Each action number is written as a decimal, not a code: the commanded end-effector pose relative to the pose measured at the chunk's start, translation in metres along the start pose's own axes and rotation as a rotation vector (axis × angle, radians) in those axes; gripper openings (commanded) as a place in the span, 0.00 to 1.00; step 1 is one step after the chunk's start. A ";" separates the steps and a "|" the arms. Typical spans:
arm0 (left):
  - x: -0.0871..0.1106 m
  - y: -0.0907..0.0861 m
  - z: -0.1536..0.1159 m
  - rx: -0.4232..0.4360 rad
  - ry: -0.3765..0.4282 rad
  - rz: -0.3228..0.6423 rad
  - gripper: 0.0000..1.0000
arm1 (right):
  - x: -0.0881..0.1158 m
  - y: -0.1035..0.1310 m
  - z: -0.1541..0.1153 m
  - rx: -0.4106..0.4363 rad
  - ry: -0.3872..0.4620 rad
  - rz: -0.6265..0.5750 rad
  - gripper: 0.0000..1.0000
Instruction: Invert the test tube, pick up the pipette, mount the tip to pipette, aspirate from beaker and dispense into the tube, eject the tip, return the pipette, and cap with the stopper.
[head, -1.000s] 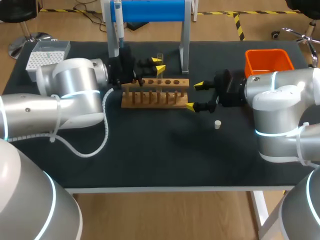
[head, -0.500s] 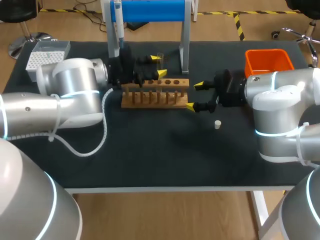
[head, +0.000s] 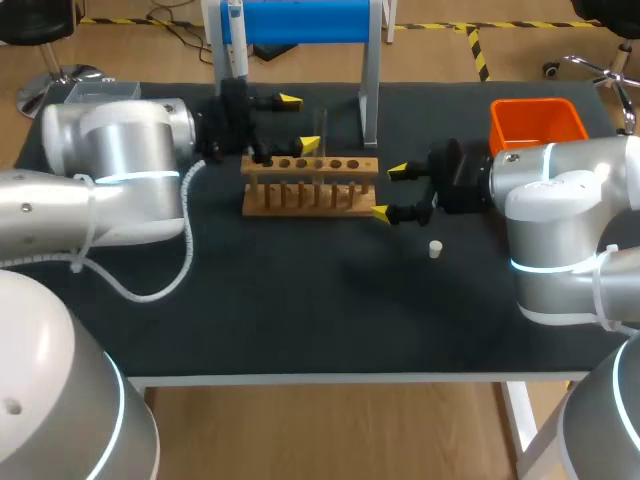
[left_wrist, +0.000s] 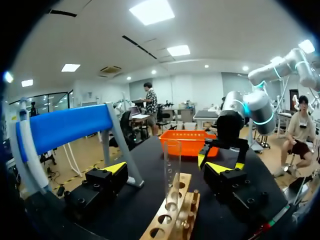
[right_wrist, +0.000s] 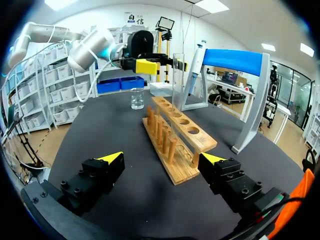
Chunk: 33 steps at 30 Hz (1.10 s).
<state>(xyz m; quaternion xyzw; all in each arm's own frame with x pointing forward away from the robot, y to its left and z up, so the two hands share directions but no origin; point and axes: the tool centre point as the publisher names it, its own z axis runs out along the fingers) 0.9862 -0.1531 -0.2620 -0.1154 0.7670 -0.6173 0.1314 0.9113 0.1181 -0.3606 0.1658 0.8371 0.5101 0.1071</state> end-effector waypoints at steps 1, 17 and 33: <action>0.018 -0.017 -0.049 -0.065 -0.070 -0.017 1.00 | 0.000 -0.001 -0.001 -0.002 -0.001 -0.001 1.00; 0.021 -0.019 -0.059 -0.087 -0.097 -0.029 1.00 | 0.000 -0.001 -0.001 -0.002 -0.001 -0.001 1.00; -0.025 0.021 -0.170 -0.236 -0.464 -0.142 1.00 | 0.000 -0.001 -0.001 -0.002 -0.001 -0.001 1.00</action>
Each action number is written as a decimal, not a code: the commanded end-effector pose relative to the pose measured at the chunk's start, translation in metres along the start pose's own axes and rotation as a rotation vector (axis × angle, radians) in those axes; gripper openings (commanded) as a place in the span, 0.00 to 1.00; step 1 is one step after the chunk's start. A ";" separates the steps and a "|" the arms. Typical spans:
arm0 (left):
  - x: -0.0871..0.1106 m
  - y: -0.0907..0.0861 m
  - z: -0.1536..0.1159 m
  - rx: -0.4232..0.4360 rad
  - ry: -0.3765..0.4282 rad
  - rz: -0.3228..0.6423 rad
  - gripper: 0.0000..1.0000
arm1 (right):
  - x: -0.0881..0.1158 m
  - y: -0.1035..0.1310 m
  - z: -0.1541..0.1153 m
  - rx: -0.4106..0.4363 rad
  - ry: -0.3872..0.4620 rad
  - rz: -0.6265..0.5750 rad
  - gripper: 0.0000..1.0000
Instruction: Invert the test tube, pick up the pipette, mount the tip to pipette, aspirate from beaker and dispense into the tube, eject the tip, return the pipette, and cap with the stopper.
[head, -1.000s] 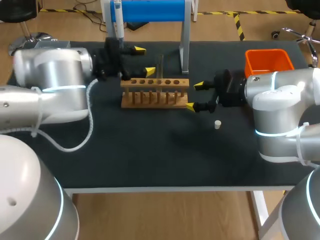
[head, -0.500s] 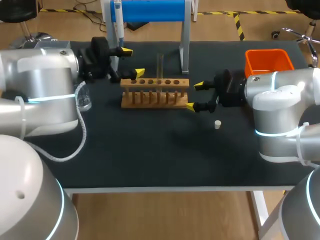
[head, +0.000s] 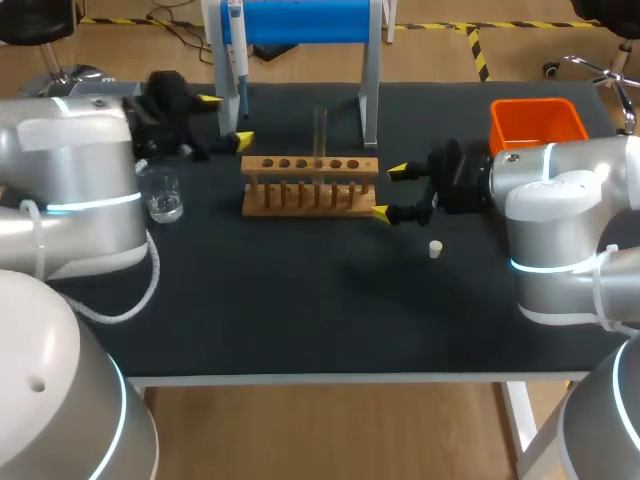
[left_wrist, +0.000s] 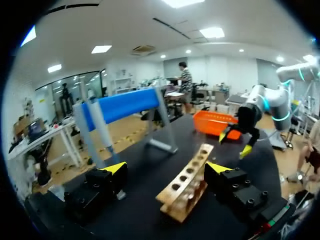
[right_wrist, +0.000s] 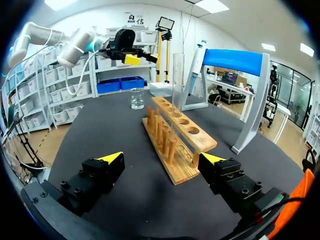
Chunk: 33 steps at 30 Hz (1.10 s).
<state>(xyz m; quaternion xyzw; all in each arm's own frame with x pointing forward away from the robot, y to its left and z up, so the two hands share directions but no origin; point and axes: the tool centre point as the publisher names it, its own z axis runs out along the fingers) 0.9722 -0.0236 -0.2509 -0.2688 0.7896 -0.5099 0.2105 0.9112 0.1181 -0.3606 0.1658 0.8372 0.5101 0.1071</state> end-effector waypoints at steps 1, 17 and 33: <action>-0.018 0.019 -0.050 -0.040 -0.172 -0.063 1.00 | 0.000 -0.001 -0.001 -0.002 -0.001 -0.001 1.00; -0.118 0.089 -0.127 -0.171 -0.656 -0.248 1.00 | 0.000 -0.001 -0.001 -0.002 -0.001 -0.001 1.00; -0.119 0.089 -0.128 -0.173 -0.679 -0.252 1.00 | 0.000 -0.001 -0.001 -0.002 -0.001 -0.001 1.00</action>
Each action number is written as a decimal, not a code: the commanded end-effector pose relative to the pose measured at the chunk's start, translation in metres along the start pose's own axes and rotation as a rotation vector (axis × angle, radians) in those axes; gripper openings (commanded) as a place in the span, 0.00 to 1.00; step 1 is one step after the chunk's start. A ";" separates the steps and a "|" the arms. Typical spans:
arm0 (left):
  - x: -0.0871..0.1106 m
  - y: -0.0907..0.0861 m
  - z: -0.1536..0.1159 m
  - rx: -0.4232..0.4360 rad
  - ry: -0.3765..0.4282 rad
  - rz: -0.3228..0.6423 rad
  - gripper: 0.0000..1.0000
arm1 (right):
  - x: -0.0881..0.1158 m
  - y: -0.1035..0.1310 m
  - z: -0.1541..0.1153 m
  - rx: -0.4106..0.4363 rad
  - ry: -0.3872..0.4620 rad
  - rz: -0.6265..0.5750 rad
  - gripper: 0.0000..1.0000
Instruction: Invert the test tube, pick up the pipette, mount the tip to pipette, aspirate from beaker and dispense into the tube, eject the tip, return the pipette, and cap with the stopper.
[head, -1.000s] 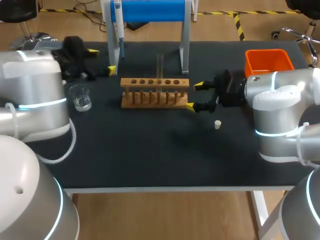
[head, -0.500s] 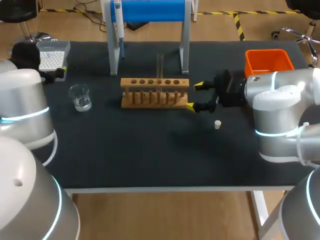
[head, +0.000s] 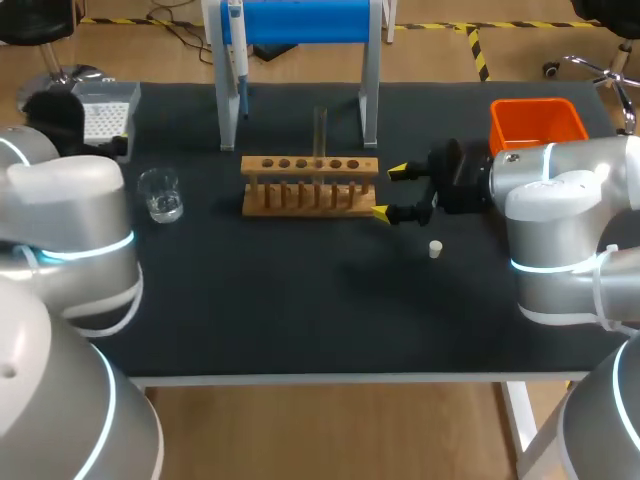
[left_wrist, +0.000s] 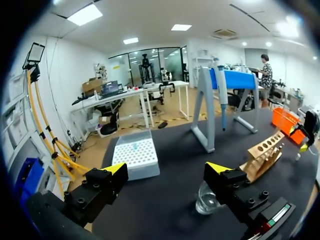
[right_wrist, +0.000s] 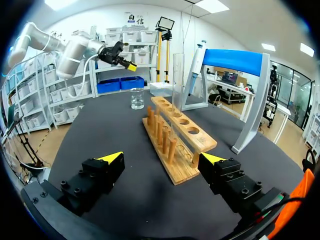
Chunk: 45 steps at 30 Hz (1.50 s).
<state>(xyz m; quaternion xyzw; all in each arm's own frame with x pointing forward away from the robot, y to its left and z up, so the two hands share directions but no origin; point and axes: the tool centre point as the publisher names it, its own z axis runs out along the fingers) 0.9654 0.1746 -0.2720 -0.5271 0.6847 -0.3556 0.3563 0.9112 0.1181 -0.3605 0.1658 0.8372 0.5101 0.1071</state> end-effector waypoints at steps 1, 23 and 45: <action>0.003 0.001 0.004 0.004 -0.045 -0.001 1.00 | 0.000 -0.001 -0.001 -0.002 -0.001 -0.001 1.00; -0.073 0.006 0.026 -0.085 0.009 -0.082 1.00 | 0.000 -0.001 -0.001 -0.002 -0.001 -0.001 1.00; -0.074 0.009 0.113 -0.176 0.001 -0.145 1.00 | 0.000 -0.001 -0.001 -0.002 -0.001 -0.001 1.00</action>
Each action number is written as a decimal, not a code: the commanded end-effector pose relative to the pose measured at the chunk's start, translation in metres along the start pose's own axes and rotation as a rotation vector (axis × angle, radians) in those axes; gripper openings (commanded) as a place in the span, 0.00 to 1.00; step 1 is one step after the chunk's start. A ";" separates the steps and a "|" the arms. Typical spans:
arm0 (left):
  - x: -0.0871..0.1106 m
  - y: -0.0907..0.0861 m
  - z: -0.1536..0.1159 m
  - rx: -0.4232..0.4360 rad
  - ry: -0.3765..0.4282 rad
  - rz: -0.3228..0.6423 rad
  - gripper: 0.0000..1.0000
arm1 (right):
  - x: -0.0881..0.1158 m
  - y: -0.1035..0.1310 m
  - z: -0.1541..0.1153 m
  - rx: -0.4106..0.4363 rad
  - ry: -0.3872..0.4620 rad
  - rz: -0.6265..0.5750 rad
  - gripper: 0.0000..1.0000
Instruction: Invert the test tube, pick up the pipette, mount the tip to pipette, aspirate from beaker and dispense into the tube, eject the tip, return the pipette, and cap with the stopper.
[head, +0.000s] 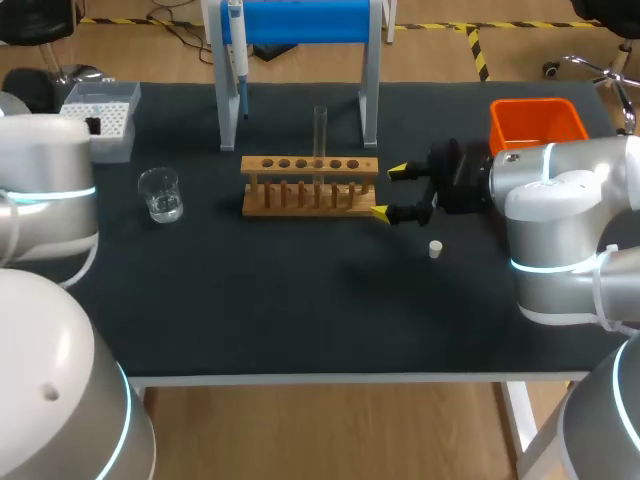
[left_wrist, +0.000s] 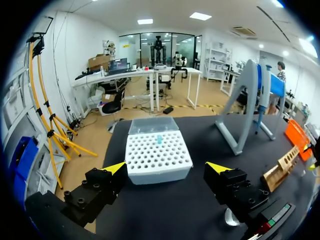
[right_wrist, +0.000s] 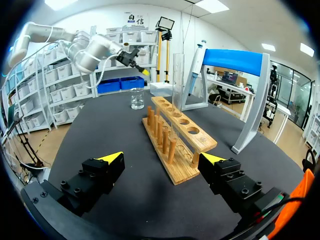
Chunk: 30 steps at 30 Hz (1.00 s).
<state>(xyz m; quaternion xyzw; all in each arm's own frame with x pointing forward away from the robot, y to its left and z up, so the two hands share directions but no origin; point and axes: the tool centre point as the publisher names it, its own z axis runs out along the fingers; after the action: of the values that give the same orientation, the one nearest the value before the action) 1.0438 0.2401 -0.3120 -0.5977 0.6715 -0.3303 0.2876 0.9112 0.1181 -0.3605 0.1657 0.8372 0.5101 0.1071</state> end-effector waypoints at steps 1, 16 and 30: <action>0.001 -0.006 0.037 -0.028 -0.005 0.001 1.00 | 0.000 -0.001 -0.001 -0.002 -0.001 -0.001 1.00; -0.014 -0.013 0.071 -0.051 -0.046 0.002 1.00 | 0.000 -0.001 -0.001 -0.002 -0.001 -0.001 1.00; -0.018 -0.023 0.087 -0.053 -0.059 0.000 1.00 | 0.000 -0.001 -0.001 -0.002 -0.001 -0.001 1.00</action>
<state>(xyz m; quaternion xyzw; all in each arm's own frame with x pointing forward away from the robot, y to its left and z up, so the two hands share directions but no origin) 1.1214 0.2472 -0.3451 -0.6137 0.6699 -0.2976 0.2933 0.9112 0.1181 -0.3605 0.1658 0.8372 0.5101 0.1071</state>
